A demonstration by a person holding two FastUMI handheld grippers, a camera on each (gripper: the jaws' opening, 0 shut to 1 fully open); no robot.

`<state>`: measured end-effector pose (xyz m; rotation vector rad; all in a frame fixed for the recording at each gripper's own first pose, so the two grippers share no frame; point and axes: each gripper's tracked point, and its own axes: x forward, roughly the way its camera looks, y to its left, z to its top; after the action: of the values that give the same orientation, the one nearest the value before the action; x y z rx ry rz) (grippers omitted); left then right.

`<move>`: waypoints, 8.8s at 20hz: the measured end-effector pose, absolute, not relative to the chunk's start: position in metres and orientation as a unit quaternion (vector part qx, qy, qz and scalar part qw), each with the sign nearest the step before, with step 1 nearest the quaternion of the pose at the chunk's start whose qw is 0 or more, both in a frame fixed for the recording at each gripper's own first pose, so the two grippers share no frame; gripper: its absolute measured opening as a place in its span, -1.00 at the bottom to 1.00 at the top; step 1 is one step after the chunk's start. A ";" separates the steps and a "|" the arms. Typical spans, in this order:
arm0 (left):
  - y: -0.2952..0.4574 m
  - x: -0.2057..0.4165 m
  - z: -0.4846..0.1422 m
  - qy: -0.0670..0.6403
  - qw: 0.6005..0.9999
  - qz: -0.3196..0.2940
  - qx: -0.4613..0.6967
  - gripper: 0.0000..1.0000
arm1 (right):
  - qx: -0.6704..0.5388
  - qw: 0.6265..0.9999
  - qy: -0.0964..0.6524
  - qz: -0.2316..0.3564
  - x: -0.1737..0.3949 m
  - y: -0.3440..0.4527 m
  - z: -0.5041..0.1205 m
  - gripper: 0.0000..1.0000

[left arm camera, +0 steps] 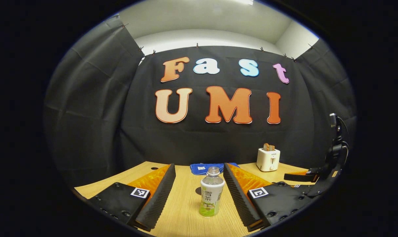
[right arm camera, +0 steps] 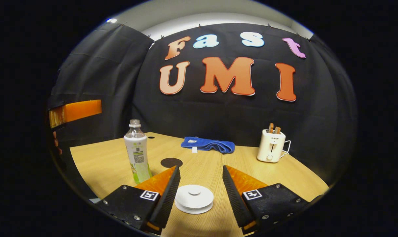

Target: Open the teacup lid with one hand, grasp the water bottle and pour water into the teacup with the other hand; after pouring, place the water bottle on the coaster and then close the teacup lid.

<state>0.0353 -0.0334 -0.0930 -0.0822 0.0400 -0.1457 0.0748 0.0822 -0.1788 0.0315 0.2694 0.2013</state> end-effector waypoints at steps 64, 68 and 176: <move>-0.090 0.122 -0.277 0.193 0.973 -0.126 -0.004 0.36 | 0.086 0.982 0.119 0.118 0.097 0.047 -0.145 -0.64; -0.082 0.120 -0.268 0.184 0.973 -0.120 0.069 0.28 | 0.085 0.983 0.117 0.110 0.096 0.037 -0.143 -0.64; -0.182 0.106 -0.297 -0.092 0.519 -0.192 0.828 0.24 | 0.077 0.984 0.131 0.091 0.084 -0.015 -0.175 -0.64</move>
<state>0.1059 -0.1825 -0.2975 1.9845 -0.2202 -0.4615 0.0836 -0.0147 -0.1753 0.1555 0.2643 0.1833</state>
